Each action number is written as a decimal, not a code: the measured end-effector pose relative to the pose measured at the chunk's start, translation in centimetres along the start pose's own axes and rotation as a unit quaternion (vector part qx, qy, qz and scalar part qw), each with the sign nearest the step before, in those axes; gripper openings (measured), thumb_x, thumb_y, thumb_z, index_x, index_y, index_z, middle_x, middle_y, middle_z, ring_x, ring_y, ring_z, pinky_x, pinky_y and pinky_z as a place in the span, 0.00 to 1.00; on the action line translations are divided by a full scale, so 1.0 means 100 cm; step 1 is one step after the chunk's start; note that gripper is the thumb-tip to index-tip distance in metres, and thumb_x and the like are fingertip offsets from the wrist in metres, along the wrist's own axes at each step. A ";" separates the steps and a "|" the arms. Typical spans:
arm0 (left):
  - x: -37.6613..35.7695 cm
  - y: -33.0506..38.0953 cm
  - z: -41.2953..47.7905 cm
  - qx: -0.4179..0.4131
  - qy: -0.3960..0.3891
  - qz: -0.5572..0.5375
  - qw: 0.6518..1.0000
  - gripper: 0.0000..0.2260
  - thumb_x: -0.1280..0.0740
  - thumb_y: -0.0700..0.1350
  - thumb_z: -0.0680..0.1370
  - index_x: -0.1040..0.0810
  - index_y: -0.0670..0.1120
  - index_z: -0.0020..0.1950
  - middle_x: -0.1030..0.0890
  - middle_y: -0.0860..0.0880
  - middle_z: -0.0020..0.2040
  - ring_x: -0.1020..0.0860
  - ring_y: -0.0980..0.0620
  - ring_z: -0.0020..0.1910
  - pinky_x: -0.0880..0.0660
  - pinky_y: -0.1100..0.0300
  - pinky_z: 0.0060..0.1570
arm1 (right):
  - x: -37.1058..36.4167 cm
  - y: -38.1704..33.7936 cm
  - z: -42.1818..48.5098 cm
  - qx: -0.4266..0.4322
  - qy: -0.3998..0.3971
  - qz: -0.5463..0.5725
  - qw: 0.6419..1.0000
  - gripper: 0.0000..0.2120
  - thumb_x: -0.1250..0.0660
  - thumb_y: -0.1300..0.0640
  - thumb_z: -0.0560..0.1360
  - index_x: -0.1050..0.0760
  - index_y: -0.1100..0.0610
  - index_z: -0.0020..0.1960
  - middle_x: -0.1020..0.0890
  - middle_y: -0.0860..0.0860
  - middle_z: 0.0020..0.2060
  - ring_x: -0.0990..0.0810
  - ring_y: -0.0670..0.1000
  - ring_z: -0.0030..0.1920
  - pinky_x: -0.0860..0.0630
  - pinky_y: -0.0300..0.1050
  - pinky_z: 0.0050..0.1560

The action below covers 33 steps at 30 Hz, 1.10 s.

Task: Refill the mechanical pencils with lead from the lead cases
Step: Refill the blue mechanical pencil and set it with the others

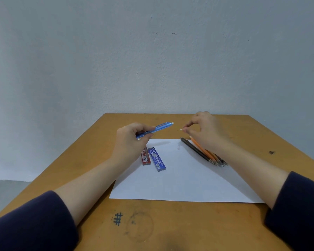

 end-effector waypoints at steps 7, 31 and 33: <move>-0.002 0.001 -0.001 -0.019 -0.024 -0.006 1.000 0.10 0.28 0.34 0.72 0.15 0.47 0.49 0.17 0.54 0.43 0.21 0.56 0.43 0.26 0.65 0.45 | -0.001 0.000 0.001 0.045 0.049 0.063 0.996 0.03 0.31 0.59 0.74 0.20 0.53 0.43 0.28 0.41 0.37 0.31 0.45 0.46 0.38 0.28 0.41; 0.000 0.000 0.001 -0.131 -0.023 0.047 0.990 0.10 0.27 0.32 0.70 0.15 0.43 0.49 0.16 0.50 0.45 0.21 0.58 0.45 0.25 0.69 0.46 | -0.009 0.003 -0.001 0.209 0.130 -0.135 0.960 0.02 0.31 0.60 0.66 0.21 0.57 0.36 0.24 0.50 0.32 0.24 0.55 0.38 0.35 0.42 0.39; 0.000 -0.001 0.001 -0.151 -0.020 0.054 0.987 0.10 0.27 0.32 0.70 0.15 0.42 0.48 0.17 0.52 0.45 0.22 0.60 0.45 0.27 0.73 0.46 | -0.010 0.004 0.001 0.227 0.148 -0.156 0.950 0.02 0.31 0.60 0.66 0.21 0.57 0.35 0.24 0.50 0.31 0.24 0.54 0.37 0.35 0.42 0.37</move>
Point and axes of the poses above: each hand's wrist, its own z-axis towards the middle knuckle, its own x-axis out of the back of the hand, y = z × x, the point moved 1 cm from there along z, towards the middle knuckle
